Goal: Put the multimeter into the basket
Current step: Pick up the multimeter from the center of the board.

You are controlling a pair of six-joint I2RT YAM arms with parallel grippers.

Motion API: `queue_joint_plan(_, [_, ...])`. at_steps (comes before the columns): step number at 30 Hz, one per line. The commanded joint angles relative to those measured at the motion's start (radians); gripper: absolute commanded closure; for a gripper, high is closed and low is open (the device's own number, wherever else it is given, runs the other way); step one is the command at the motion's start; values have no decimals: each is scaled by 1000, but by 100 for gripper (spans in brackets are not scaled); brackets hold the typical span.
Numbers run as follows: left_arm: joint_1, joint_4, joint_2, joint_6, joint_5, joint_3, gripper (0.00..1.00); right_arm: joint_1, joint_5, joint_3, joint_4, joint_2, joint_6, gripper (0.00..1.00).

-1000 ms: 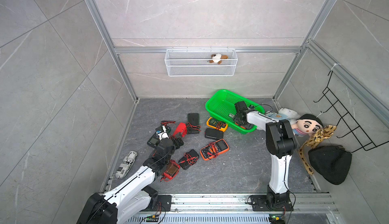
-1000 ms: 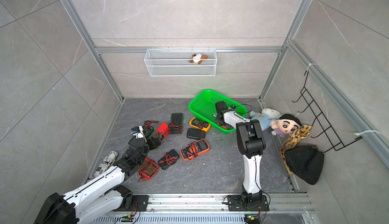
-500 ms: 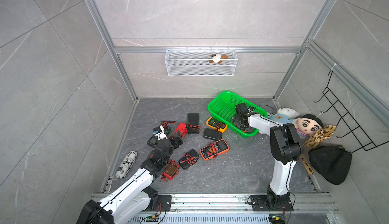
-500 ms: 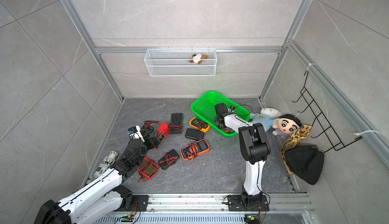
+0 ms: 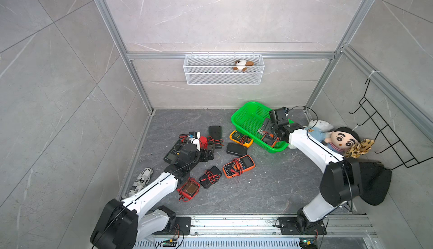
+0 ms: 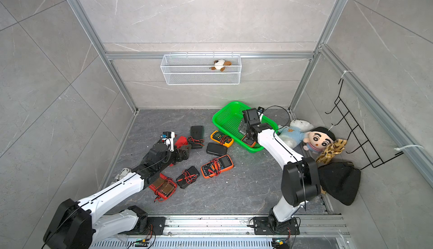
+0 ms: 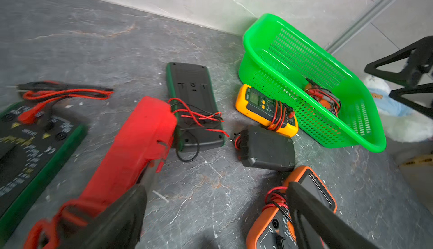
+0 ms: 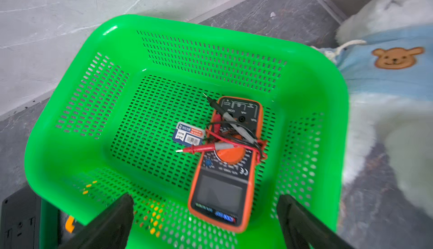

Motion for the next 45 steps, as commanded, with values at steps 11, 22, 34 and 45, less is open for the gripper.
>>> queue_joint_plan(11, [-184,-220,366,317,73,295,2,1,40,-260,-95,-349,34,0])
queue_joint_plan(22, [-303,-467,602,499,48,516,2,2,42,-309,-127,-473,37,0])
queue_joint_plan(34, [-322,-591,689,556,124,593,2,2,27,-317,-133,-475,36,0])
queue_joint_plan(45, [-330,-638,679,597,129,579,2,1,-9,-350,-105,-465,46,0])
